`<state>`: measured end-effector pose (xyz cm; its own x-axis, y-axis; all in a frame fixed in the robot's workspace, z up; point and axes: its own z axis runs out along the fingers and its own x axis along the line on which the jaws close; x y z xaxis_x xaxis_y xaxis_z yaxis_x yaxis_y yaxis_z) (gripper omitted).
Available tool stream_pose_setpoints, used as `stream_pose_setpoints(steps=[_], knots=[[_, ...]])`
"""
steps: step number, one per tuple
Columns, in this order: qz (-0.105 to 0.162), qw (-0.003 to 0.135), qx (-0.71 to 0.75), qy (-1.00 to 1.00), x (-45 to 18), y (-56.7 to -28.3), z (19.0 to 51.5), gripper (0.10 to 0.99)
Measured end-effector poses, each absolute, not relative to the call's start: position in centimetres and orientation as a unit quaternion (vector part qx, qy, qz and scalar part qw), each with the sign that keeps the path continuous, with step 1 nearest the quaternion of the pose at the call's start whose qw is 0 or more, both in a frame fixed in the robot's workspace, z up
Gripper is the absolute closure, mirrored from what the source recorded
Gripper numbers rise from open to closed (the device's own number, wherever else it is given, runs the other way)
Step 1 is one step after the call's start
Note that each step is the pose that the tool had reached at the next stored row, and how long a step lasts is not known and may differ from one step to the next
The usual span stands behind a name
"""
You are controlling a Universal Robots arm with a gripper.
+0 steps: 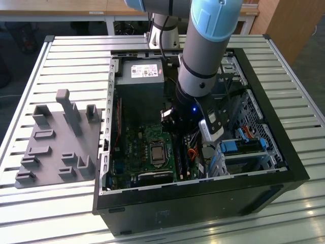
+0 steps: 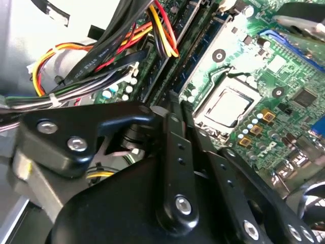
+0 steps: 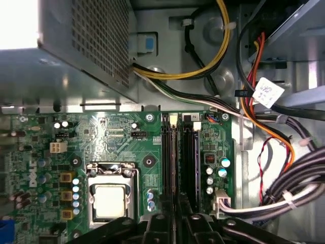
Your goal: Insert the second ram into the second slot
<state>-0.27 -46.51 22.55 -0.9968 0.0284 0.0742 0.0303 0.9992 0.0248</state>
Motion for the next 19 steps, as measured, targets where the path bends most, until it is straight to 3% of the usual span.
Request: stream_pose_setpoints(steps=[1, 3, 19], knots=[[-0.013, 0.037, -0.015, -0.999, -0.28, -46.51, 22.68, 0.957], [-0.013, 0.037, -0.015, -0.999, -0.27, -46.5, 22.76, 0.98], [-0.013, 0.037, -0.015, -0.999, -0.28, -46.5, 21.82, 0.98]])
